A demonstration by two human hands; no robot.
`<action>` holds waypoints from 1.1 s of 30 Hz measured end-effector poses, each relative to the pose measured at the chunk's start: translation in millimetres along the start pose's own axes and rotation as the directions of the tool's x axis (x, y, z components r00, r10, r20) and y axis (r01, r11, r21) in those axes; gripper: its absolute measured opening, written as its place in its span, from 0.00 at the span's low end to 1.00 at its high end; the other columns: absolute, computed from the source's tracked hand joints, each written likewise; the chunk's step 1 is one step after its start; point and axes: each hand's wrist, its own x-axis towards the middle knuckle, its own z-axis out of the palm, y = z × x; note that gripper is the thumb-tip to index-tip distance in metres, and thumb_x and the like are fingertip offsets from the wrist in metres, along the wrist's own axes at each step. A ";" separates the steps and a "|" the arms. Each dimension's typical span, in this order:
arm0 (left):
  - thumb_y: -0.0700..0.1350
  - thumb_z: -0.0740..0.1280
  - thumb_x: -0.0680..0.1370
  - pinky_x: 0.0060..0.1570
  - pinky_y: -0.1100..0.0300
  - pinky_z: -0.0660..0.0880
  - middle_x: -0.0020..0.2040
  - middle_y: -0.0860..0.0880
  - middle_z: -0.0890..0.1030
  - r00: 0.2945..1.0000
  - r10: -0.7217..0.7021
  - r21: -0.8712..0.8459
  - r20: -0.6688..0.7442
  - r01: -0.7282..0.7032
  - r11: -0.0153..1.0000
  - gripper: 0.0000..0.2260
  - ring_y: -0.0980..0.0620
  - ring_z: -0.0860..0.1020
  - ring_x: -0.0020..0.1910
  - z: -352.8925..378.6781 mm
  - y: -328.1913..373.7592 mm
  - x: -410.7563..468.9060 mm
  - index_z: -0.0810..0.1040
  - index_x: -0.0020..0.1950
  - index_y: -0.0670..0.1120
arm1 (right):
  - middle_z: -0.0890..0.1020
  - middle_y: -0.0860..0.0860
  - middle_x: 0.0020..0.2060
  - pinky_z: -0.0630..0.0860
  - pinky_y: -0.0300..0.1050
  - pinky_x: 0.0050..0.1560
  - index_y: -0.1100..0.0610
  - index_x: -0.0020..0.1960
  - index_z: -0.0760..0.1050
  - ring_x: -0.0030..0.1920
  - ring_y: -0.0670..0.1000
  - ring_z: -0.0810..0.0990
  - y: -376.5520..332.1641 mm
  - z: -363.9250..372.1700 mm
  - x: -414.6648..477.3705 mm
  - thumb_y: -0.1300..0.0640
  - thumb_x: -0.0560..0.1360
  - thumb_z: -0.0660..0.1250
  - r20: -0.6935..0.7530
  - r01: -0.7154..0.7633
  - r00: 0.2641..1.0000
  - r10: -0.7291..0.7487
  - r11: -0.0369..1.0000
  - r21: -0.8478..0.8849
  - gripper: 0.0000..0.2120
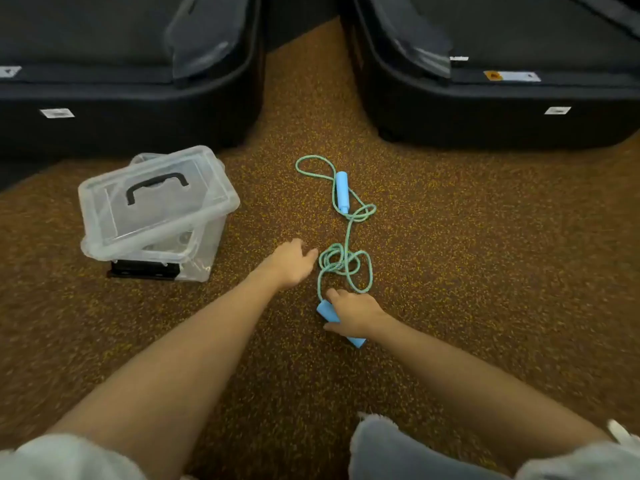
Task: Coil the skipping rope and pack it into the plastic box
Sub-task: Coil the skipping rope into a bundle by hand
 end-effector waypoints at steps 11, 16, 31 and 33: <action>0.54 0.57 0.80 0.63 0.55 0.66 0.70 0.38 0.69 0.993 -0.057 0.115 0.101 0.046 0.992 0.25 0.41 0.68 0.68 -13.6 -3.7 -10.6 0.64 0.71 0.39 | 0.74 0.61 0.61 0.72 0.52 0.53 0.63 0.62 0.65 0.60 0.62 0.75 -4.8 -3.2 -1.3 0.52 0.74 0.64 0.030 -0.128 0.992 0.125 0.979 0.161 0.22; 0.52 0.56 0.80 0.59 0.55 0.68 0.68 0.37 0.71 0.996 -0.049 0.186 0.076 0.035 0.982 0.23 0.41 0.71 0.65 -24.0 6.6 -17.5 0.66 0.69 0.37 | 0.75 0.61 0.58 0.72 0.49 0.53 0.64 0.59 0.70 0.58 0.60 0.76 -16.9 -54.8 -5.0 0.53 0.75 0.63 -0.145 -0.079 0.982 0.123 0.957 0.278 0.18; 0.60 0.47 0.80 0.56 0.50 0.73 0.60 0.35 0.77 0.911 -0.207 -0.688 0.358 0.407 0.601 0.32 0.39 0.77 0.57 -108.4 57.5 -35.5 0.69 0.65 0.34 | 0.78 0.54 0.50 0.72 0.48 0.46 0.57 0.52 0.74 0.51 0.56 0.77 -36.4 -227.9 -49.2 0.52 0.70 0.68 -0.592 -0.019 0.802 0.075 0.995 0.101 0.14; 0.58 0.51 0.80 0.56 0.50 0.73 0.60 0.34 0.76 0.916 -0.131 -0.813 0.380 0.398 0.426 0.29 0.40 0.77 0.57 -128.7 67.2 -39.4 0.67 0.66 0.33 | 0.78 0.53 0.49 0.70 0.47 0.44 0.56 0.51 0.73 0.50 0.55 0.77 -42.8 -248.1 -57.3 0.53 0.71 0.68 -0.646 -0.004 0.762 0.045 0.998 0.065 0.12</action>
